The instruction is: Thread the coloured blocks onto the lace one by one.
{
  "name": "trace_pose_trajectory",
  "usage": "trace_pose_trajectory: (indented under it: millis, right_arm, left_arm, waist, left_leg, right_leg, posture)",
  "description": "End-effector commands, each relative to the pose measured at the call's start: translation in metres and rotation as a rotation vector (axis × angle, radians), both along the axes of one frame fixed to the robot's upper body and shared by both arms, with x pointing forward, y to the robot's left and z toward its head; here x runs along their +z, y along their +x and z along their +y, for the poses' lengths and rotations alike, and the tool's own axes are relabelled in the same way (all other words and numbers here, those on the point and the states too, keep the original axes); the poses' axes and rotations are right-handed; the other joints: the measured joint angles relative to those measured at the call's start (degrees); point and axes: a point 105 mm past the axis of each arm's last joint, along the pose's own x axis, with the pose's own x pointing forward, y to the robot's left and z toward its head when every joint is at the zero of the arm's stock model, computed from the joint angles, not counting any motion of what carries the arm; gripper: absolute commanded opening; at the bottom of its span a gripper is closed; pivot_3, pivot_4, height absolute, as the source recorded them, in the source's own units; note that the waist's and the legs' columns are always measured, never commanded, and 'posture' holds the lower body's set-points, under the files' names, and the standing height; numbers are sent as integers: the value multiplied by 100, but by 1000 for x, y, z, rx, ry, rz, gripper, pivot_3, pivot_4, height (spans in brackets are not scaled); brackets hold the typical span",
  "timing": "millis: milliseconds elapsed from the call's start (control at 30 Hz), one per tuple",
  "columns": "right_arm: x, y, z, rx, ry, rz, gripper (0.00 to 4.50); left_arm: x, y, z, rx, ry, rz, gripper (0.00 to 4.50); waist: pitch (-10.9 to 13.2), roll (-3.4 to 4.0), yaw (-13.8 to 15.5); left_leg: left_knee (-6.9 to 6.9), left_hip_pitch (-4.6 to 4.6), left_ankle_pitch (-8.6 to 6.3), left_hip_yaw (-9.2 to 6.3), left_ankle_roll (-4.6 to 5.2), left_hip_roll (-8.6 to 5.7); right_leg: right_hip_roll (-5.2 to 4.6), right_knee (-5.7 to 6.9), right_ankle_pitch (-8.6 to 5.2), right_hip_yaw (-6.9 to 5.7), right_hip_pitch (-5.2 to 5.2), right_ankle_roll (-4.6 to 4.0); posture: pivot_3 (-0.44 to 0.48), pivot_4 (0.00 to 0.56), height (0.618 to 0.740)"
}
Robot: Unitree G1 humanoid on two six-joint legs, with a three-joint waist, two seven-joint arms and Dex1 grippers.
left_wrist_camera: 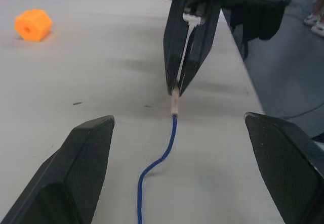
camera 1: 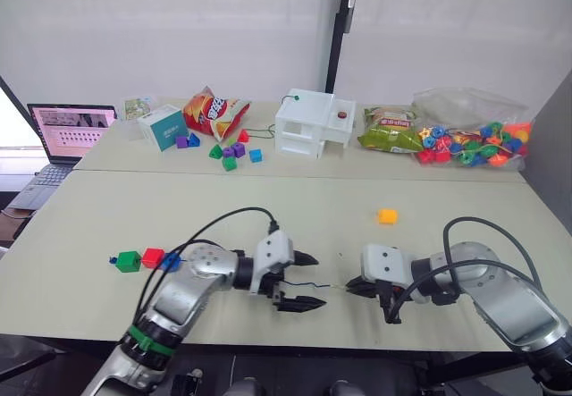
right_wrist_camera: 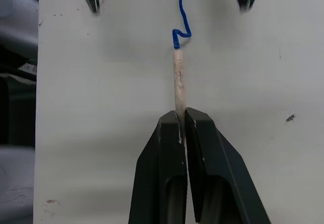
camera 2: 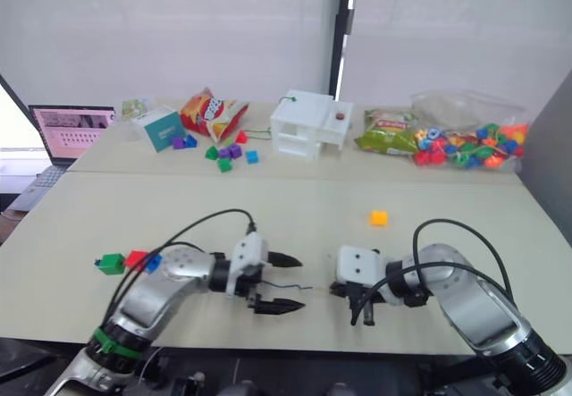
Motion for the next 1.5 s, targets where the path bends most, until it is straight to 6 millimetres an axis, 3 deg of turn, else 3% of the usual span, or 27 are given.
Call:
trace_pose_trajectory:
  millis: [33, 133, 367, 767, 833, 1167, 1300, 1500]
  right_arm:
    - [6, 0, 0, 12, -20, -26, 0]
    - [6, -1, 0, 9, -18, -24, 0]
    - [7, -4, 1, 5, -18, -21, 0]
    - [6, -7, 0, -4, -22, -10, 0]
    - [6, -7, 0, -4, -23, -9, 0]
    - [-1, -13, -3, 7, -54, 26, 0]
    - [1, -3, -5, -59, -16, -27, 0]
    - [25, 4, -6, -201, 141, -67, 2037]
  left_arm:
    - [6, 8, -8, 1, -6, -73, 4316]
    - [-2, 8, -12, -28, 26, -94, 4316]
    - [-1, 4, -18, -55, 11, -75, 4316]
    - [0, 2, -22, -72, -5, -73, 475]
    - [1, 1, -23, -74, -10, -73, 16]
    - [5, 1, -23, -79, -29, -73, 16]
    - [2, 2, -16, -73, -16, -57, 16]
    - [-5, 6, -2, -41, 20, -55, 0]
  waist:
    - [0, 0, -1]
    - [0, 1, -5]
    - [0, 0, 7]
    - [0, 0, 9]
    - [0, 0, 9]
    - [0, 0, 11]
    - [0, 0, 0]
    - [0, 0, 6]
  left_leg:
    - [0, 0, 0, 0, 0, 1]
    - [-2, 0, 0, 0, 0, 2]
    - [0, -2, 0, -1, 0, 0]
    - [-1, -2, 0, -2, 0, 1]
    - [-1, -2, 0, -2, 0, 0]
    - [-1, -2, 0, -2, 0, 0]
    - [-2, -1, 0, -2, 0, 2]
    - [-1, -2, 0, -2, 0, 0]
  right_leg:
    - [0, 0, 0, -1, 0, 0]
    - [0, -1, 0, 1, -2, 0]
    - [-4, -4, 0, -1, 0, 0]
    - [-4, -4, 0, -1, 0, 0]
    - [-4, -4, 0, -1, 0, 0]
    - [-5, -4, 0, -1, 0, 0]
    - [-2, -4, 0, -1, 0, 0]
    - [-5, -4, 0, 1, 0, 1]
  posture:
    - [0, 150, 740]
    - [0, 150, 740]
    - [0, 150, 740]
    - [0, 150, 740]
    - [0, 150, 740]
    - [0, 150, 740]
    - [0, 150, 740]
    - [0, 150, 740]
